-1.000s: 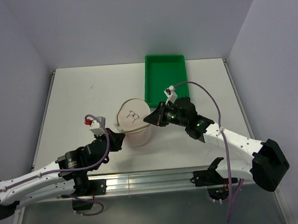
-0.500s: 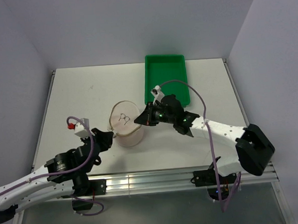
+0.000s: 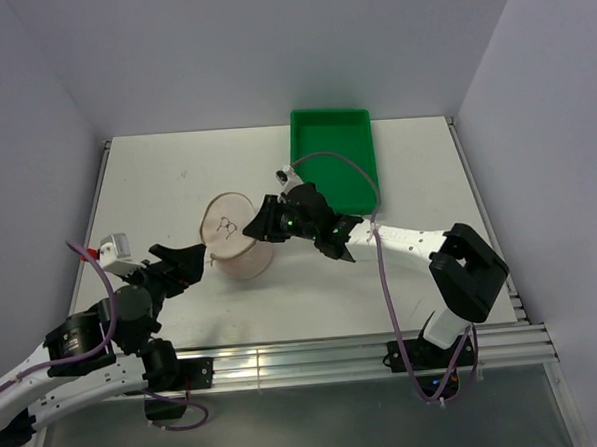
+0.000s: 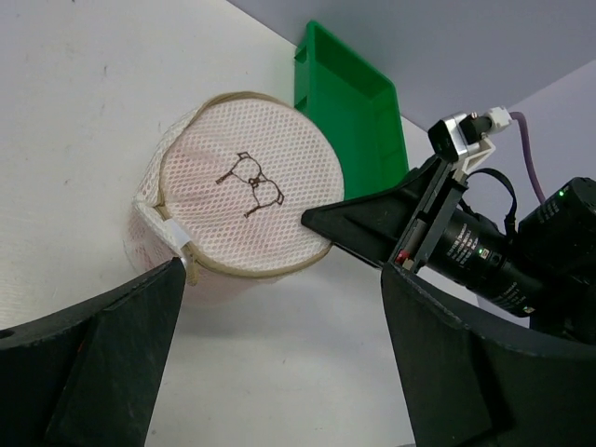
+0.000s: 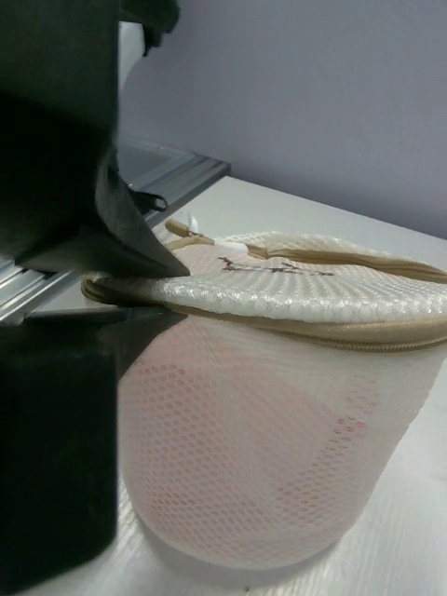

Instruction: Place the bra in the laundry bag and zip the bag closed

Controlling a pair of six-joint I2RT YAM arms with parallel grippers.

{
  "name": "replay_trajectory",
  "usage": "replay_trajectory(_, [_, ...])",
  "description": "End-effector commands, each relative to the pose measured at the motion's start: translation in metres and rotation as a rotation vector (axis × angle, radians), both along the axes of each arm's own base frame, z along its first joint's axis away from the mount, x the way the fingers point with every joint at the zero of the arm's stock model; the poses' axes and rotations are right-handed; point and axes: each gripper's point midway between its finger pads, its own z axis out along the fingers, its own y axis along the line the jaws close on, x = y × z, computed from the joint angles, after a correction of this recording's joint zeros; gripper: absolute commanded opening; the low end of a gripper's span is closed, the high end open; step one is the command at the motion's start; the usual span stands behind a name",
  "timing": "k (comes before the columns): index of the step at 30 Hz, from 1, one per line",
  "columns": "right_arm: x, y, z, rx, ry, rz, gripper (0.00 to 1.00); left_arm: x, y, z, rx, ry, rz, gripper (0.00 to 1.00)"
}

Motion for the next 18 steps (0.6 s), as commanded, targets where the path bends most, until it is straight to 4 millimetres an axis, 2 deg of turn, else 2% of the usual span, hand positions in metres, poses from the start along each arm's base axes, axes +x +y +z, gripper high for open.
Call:
replay_trajectory(1, [0.011, -0.019, 0.01, -0.011, -0.074, -0.093, 0.41, -0.002, 0.003, 0.012, 0.015, -0.028, -0.025, 0.94])
replay_trajectory(3, [0.013, -0.031, 0.004, -0.052, -0.076, -0.138, 0.65, -0.002, 0.0, 0.016, 0.022, -0.038, -0.039, 0.99])
replay_trajectory(4, [0.011, -0.037, -0.004, -0.091, -0.063, -0.147, 0.96, -0.002, 0.0, 0.017, 0.025, -0.038, -0.041, 0.99])
replay_trajectory(5, [0.009, -0.04, -0.004, -0.108, -0.063, -0.146, 1.0, -0.002, -0.001, 0.019, 0.028, -0.039, -0.045, 0.99])
replay_trajectory(8, [0.011, -0.059, 0.011, -0.139, -0.12, -0.197, 1.0, -0.001, -0.006, 0.022, 0.059, -0.041, -0.058, 0.99])
replay_trajectory(9, [0.007, -0.068, 0.025, -0.125, -0.153, -0.209, 1.0, -0.001, -0.007, 0.023, 0.066, -0.042, -0.061, 0.99])
replay_trajectory(11, [0.006, -0.084, 0.04, -0.122, -0.197, -0.257, 1.0, 0.0, -0.012, 0.026, 0.082, -0.043, -0.077, 0.99])
replay_trajectory(12, [0.0, -0.098, 0.055, -0.103, -0.236, -0.275, 1.0, 0.0, -0.015, 0.026, 0.092, -0.046, -0.088, 0.99])
replay_trajectory(13, [-0.003, -0.107, 0.06, -0.106, -0.25, -0.292, 1.0, -0.001, -0.019, 0.03, 0.083, -0.051, -0.107, 0.99])
replay_trajectory(14, [-0.007, -0.123, 0.082, -0.072, -0.295, -0.338, 1.0, 0.0, -0.022, 0.031, 0.084, -0.054, -0.114, 0.99])
replay_trajectory(16, [-0.015, -0.145, 0.081, -0.102, -0.321, -0.368, 1.0, 0.0, -0.026, 0.038, 0.076, -0.073, -0.13, 0.99])
replay_trajectory(17, [-0.022, -0.165, 0.097, -0.079, -0.359, -0.415, 1.0, 0.0, -0.027, 0.039, 0.079, -0.077, -0.131, 0.99])
replay_trajectory(18, [-0.027, -0.177, 0.094, -0.096, -0.376, -0.431, 1.0, 0.0, -0.027, 0.041, 0.081, -0.082, -0.131, 0.99])
